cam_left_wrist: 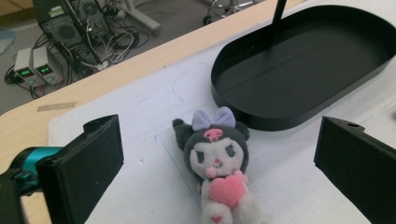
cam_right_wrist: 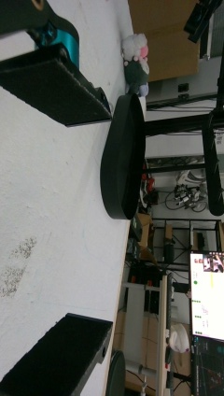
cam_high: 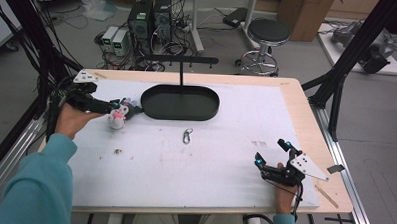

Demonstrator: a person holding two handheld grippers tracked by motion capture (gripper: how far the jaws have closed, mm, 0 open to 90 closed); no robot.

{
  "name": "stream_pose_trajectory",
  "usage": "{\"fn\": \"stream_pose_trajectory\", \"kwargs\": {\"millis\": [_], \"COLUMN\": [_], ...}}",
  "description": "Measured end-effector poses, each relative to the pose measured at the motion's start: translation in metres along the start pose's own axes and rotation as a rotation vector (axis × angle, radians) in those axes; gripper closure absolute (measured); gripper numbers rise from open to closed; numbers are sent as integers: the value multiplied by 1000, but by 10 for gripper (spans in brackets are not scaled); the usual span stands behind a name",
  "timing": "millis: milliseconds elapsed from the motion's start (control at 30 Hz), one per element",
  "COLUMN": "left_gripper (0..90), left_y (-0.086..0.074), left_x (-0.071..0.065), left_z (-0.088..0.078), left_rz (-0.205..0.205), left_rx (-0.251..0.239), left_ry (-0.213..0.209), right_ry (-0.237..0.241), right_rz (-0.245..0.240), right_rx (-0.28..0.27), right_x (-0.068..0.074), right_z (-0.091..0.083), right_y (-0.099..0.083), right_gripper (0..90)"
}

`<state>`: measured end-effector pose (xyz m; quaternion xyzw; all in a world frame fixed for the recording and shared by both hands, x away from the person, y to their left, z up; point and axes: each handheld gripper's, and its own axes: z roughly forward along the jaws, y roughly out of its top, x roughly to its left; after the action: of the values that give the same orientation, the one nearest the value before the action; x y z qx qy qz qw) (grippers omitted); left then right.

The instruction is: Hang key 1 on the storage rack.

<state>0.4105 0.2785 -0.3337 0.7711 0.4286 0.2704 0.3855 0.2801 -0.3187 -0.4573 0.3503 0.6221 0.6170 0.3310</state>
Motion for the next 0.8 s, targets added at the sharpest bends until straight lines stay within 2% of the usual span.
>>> {"fn": "stream_pose_trajectory", "kwargs": {"millis": [33, 67, 300, 433, 533, 733, 800], "left_gripper": [17, 17, 17, 17, 17, 17, 17], "left_y": [2, 2, 0, -3, -6, -12, -13], "left_x": [0, 0, -1, 1, 2, 0, -2], "left_z": [4, 4, 23, 30, 37, 51, 53], "left_rz": [-12, -12, -8, -34, -39, -9, -12], "left_rx": [11, 11, 100, 131, 166, 256, 264], "left_ry": [-5, -5, -13, -32, -37, -39, -45], "right_ry": [-1, -1, 1, 0, 2, 1, 0], "right_rz": [3, 5, 5, 5, 6, 10, 5], "right_rx": [1, 0, 1, 1, 0, 3, 1], "right_x": [0, 0, 0, 0, 0, 0, 0], "right_z": [0, 0, 0, 0, 0, 0, 0], "right_y": [0, 0, 0, 0, 0, 0, 0], "right_gripper": [18, 18, 18, 18, 18, 18, 18]}}
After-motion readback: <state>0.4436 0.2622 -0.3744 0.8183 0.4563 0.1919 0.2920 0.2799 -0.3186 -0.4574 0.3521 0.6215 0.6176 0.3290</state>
